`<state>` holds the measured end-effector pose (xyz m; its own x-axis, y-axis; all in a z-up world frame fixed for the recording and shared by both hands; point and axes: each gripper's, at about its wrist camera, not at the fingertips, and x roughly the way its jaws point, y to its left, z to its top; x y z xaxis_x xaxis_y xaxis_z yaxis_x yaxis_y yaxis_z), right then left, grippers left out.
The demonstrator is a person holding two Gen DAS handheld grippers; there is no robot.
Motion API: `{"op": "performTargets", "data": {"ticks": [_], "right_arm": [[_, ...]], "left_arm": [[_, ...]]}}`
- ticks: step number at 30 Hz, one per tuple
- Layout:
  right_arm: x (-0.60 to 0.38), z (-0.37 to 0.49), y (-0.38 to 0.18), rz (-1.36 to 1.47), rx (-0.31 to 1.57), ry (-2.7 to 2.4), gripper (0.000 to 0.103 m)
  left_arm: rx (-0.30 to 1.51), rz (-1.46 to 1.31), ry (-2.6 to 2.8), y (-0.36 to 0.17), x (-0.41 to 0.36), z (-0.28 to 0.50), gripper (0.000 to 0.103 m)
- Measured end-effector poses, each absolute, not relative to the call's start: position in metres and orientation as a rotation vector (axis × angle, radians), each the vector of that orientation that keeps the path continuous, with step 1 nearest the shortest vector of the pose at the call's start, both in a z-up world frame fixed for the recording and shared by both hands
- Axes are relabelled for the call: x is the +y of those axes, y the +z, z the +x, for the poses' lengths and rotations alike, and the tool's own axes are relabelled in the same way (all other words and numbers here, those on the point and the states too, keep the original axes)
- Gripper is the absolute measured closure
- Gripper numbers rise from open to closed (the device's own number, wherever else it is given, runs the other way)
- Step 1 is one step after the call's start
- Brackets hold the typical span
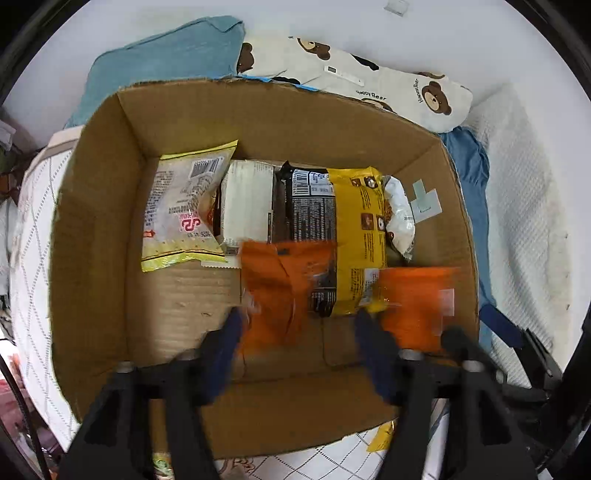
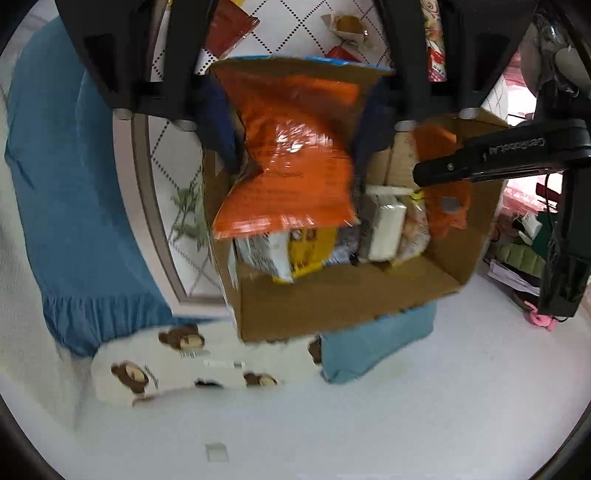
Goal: Organize snacks
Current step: 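Carry both orange packets into the cardboard box and open both tools, then move both tools out of the box toward the yellow bag and candy bag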
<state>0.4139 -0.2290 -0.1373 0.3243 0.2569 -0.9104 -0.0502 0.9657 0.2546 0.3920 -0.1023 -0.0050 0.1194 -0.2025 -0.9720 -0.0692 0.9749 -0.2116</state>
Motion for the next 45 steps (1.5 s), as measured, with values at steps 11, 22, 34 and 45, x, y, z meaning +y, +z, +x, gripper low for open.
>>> {"op": "performTargets", "data": {"ticks": [11, 22, 34, 45], "right_arm": [[-0.221, 0.407, -0.144, 0.09, 1.265, 0.16, 0.003], [-0.212, 0.39, -0.137, 0.053, 1.21, 0.191, 0.003], [-0.209, 0.346, -0.081, 0.038, 1.047, 0.17, 0.003], [-0.206, 0.277, -0.052, 0.129, 0.996, 0.229, 0.003]], "left_arm": [[1.422, -0.189, -0.025, -0.005, -0.094, 0.371, 0.01], [1.262, -0.094, 0.121, 0.024, -0.084, 0.34, 0.01], [1.086, -0.055, 0.091, 0.076, -0.088, 0.296, 0.01], [1.021, -0.099, 0.074, 0.092, -0.078, 0.221, 0.01]]}}
